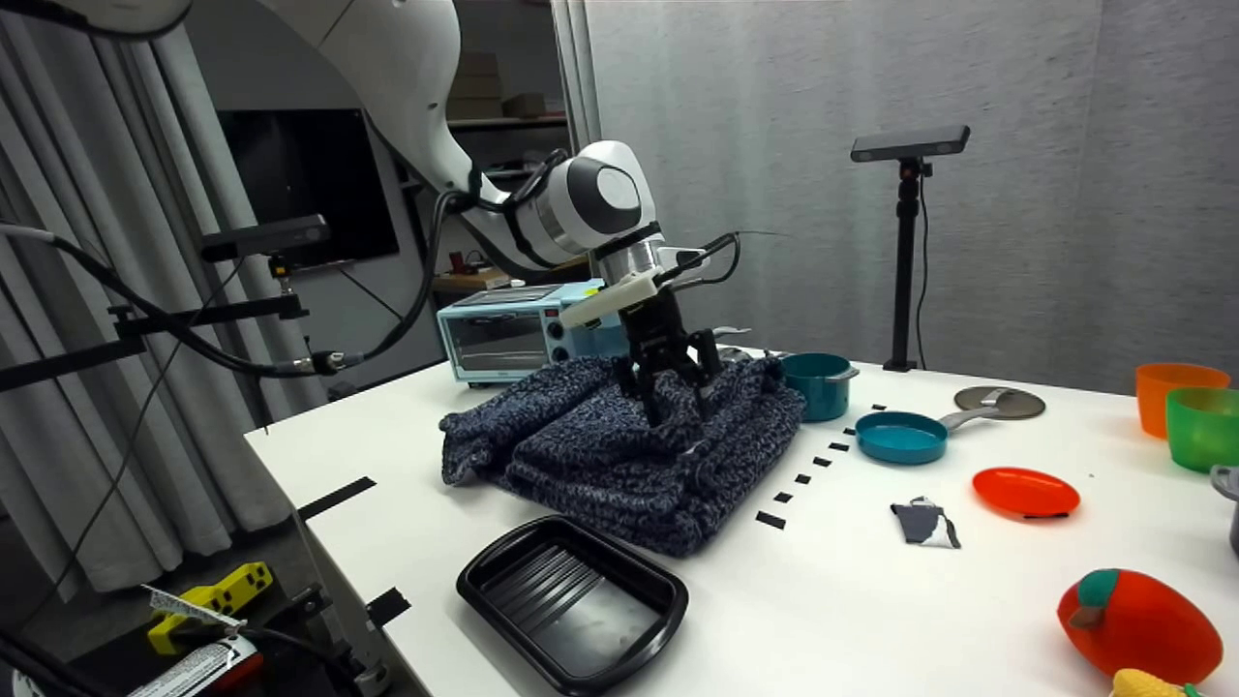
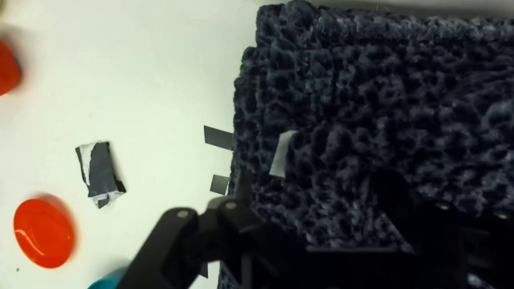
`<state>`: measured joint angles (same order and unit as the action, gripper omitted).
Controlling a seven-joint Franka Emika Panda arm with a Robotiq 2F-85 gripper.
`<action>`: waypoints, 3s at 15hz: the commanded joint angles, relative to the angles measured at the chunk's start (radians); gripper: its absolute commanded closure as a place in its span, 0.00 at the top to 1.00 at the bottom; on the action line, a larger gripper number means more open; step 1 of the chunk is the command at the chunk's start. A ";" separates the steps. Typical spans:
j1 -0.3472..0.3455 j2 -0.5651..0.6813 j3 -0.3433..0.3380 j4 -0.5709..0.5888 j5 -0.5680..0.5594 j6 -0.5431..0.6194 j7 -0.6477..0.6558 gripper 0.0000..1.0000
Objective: Unfold the fleece blanket once from right to left
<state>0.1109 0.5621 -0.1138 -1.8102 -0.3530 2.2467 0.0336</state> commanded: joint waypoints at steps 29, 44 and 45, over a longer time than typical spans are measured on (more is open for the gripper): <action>-0.003 -0.462 0.127 -0.608 0.082 0.701 -0.021 1.00; -0.003 -0.479 0.128 -0.631 0.082 0.709 -0.022 1.00; -0.003 -0.479 0.128 -0.631 0.082 0.709 -0.022 1.00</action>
<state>0.1075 0.0834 0.0139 -2.4410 -0.2710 2.9559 0.0120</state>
